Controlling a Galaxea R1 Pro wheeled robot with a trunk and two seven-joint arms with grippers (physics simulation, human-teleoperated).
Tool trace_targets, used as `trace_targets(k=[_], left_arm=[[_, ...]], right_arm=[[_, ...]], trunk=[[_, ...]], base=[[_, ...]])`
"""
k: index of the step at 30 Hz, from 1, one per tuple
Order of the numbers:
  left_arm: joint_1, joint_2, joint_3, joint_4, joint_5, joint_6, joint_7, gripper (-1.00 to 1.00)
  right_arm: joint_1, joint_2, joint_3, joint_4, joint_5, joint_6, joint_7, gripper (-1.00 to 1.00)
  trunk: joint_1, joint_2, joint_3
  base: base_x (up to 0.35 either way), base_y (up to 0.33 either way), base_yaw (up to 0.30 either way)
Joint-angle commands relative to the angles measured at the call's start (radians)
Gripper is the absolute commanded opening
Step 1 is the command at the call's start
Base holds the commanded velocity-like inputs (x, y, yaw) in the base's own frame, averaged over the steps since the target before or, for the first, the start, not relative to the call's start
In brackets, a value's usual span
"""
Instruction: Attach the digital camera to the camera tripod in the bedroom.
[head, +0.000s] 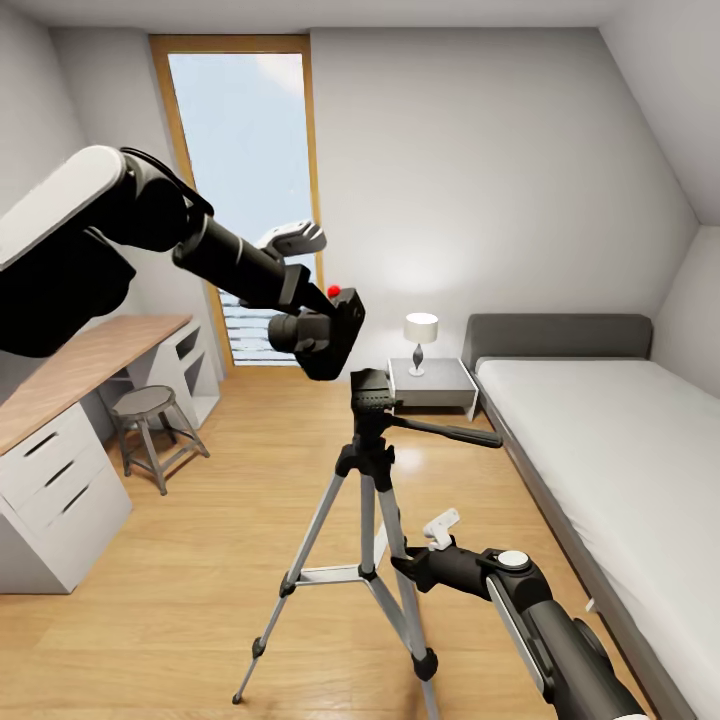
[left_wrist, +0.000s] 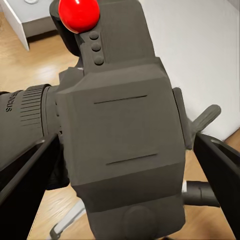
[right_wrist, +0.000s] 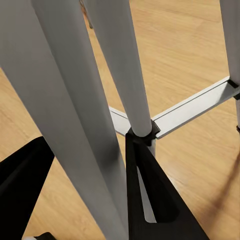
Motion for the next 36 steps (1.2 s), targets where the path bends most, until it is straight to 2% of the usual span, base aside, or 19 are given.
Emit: trace_targets(k=[1, 7, 9, 12, 13, 19, 20, 27, 29, 30, 33, 34, 35, 36], left_arm=[[-0.004, 0.003, -0.010, -0.012, 0.010, 0.000, 0.006, -1.00], [-0.037, 0.014, -0.032, -0.028, 0.010, 0.000, -0.018, -1.00], [-0.070, 0.017, -0.057, -0.029, 0.010, 0.000, -0.039, -1.00], [-0.127, 0.019, -0.118, -0.025, 0.010, 0.000, -0.088, -1.00], [-0.127, 0.019, -0.118, -0.025, 0.010, 0.000, -0.088, -1.00], [-0.239, 0.020, -0.268, 0.005, 0.010, 0.000, -0.253, -1.00], [-0.239, 0.020, -0.268, 0.005, 0.010, 0.000, -0.253, -1.00], [-0.340, 0.017, -0.458, 0.074, 0.010, 0.000, -0.489, -1.00], [-0.366, 0.011, -0.515, 0.108, 0.010, 0.000, -0.547, -1.00], [-0.366, 0.011, -0.515, 0.108, 0.010, 0.000, -0.547, -1.00], [-0.401, -0.007, -0.594, 0.161, 0.010, 0.000, -0.627, -1.00], [-0.424, -0.019, -0.639, 0.198, 0.010, 0.000, -0.679, -1.00], [-0.436, -0.025, -0.661, 0.217, 0.010, 0.000, -0.706, -1.00], [-0.436, -0.025, -0.661, 0.217, 0.010, 0.000, -0.706, -1.00]], right_arm=[[-0.001, 0.000, 0.001, -0.001, 0.006, 0.004, 0.005, -1.00], [-0.001, 0.000, 0.002, -0.001, 0.006, 0.004, 0.005, -1.00], [-0.001, 0.000, 0.002, -0.001, 0.006, 0.004, 0.005, -1.00], [-0.001, 0.000, 0.002, -0.001, 0.006, 0.004, 0.005, -1.00], [-0.001, 0.000, 0.002, -0.001, 0.006, 0.004, 0.005, -1.00], [-0.001, 0.000, 0.002, -0.001, 0.006, 0.004, 0.005, -1.00], [-0.001, 0.000, 0.002, -0.001, 0.006, 0.004, 0.005, -1.00], [-0.001, 0.000, 0.002, -0.001, 0.006, 0.004, 0.005, -1.00], [-0.001, 0.000, 0.001, -0.001, 0.006, 0.004, 0.005, -1.00], [-0.001, 0.000, 0.001, -0.001, 0.006, 0.004, 0.005, -1.00], [-0.001, 0.000, -0.001, -0.001, 0.006, 0.004, 0.005, -1.00], [-0.001, 0.000, -0.001, -0.001, 0.006, 0.004, 0.005, -1.00], [-0.001, 0.000, -0.002, -0.001, 0.006, 0.004, 0.005, -1.00], [-0.001, 0.000, -0.002, -0.001, 0.006, 0.004, 0.005, -1.00]], trunk=[[0.001, -0.002, -0.002], [0.001, -0.002, -0.002], [0.001, -0.002, -0.002], [0.001, -0.002, -0.002], [0.001, -0.002, -0.002], [0.001, -0.002, -0.002], [0.001, -0.002, -0.002], [0.001, -0.002, -0.002], [0.001, -0.002, -0.002], [0.001, -0.002, -0.002], [0.001, -0.002, -0.002], [0.001, -0.002, -0.002], [0.001, -0.002, -0.002], [0.001, -0.002, -0.002]], base=[[0.000, 0.000, 0.000], [0.000, 0.000, 0.000], [0.000, 0.000, 0.000], [0.000, 0.000, 0.000], [0.000, 0.000, 0.000], [0.000, 0.000, 0.000], [0.000, 0.000, 0.000], [0.000, 0.000, 0.000], [0.000, 0.000, 0.000], [0.000, 0.000, 0.000], [0.000, 0.000, 0.000], [0.000, 0.000, 0.000], [0.000, 0.000, 0.000], [0.000, 0.000, 0.000]])
